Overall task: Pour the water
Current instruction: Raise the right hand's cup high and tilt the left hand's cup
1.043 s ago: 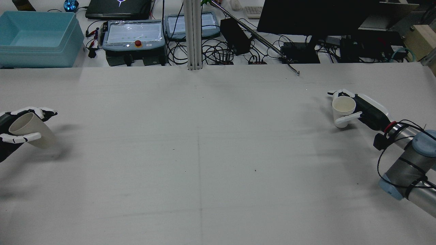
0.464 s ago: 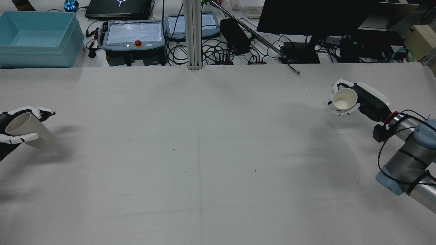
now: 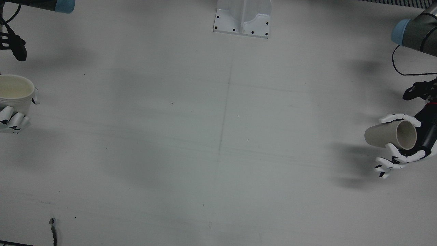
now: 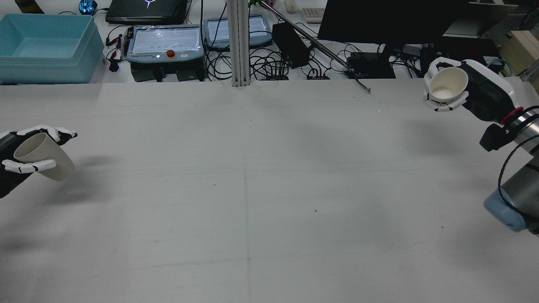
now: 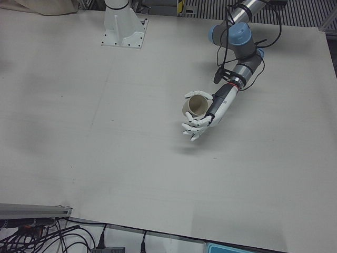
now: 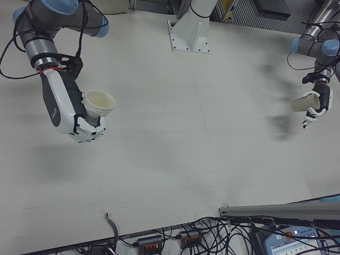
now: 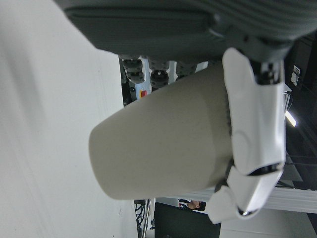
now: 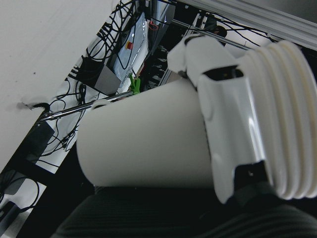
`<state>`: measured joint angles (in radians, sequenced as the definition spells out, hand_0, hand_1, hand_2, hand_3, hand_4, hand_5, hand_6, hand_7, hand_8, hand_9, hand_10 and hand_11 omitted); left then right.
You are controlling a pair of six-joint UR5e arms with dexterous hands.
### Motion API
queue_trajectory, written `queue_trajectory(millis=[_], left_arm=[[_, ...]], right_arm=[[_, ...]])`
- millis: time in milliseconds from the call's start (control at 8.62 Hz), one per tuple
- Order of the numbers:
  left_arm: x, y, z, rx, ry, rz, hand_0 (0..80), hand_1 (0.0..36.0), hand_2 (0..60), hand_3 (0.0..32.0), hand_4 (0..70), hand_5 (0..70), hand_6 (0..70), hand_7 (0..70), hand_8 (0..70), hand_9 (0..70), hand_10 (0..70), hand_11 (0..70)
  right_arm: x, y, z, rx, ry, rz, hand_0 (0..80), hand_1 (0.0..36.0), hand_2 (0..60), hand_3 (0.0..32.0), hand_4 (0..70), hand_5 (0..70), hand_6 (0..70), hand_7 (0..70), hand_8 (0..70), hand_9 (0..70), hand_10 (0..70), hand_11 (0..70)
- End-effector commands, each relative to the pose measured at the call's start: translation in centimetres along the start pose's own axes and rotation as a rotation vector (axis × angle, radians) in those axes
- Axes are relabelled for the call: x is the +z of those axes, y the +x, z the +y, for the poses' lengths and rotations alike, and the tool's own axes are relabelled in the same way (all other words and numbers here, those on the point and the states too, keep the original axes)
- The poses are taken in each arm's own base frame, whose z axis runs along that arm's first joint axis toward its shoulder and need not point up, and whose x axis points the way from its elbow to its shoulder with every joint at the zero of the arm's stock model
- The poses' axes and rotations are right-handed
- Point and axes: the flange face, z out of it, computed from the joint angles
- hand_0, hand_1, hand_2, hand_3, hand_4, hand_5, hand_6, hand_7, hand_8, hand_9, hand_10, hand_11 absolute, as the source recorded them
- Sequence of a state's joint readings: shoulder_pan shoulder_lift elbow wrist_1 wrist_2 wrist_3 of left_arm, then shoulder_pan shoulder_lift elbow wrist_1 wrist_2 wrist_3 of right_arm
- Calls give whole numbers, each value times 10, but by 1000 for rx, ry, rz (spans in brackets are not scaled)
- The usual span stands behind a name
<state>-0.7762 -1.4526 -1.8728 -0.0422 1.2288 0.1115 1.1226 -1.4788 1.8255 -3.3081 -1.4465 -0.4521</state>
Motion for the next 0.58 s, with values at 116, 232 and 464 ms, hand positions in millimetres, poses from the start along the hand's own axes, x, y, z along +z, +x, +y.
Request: queue_trajectory(millis=[116,232,464], left_arm=[[59,-31,81,69,-45,-137,586,336,600,0,700,700,296,397,211,217,60,103],[84,-39,108,130,-76,-151,586,337,600,0,700,700,289,387,209,214,62,107],[143,-81,195,257,-156,-270,584,337,600,0,700,700,291,384,208,212,62,105]], right_arm=[[66,-75,109,116,-57,-78,779,360,600,0,307,700,641,700,660,700,357,526],[88,-91,148,110,-87,-89,800,360,600,0,320,700,672,700,694,700,374,550],[136,-138,256,-73,-204,-164,800,360,600,0,374,700,700,700,700,700,389,575]])
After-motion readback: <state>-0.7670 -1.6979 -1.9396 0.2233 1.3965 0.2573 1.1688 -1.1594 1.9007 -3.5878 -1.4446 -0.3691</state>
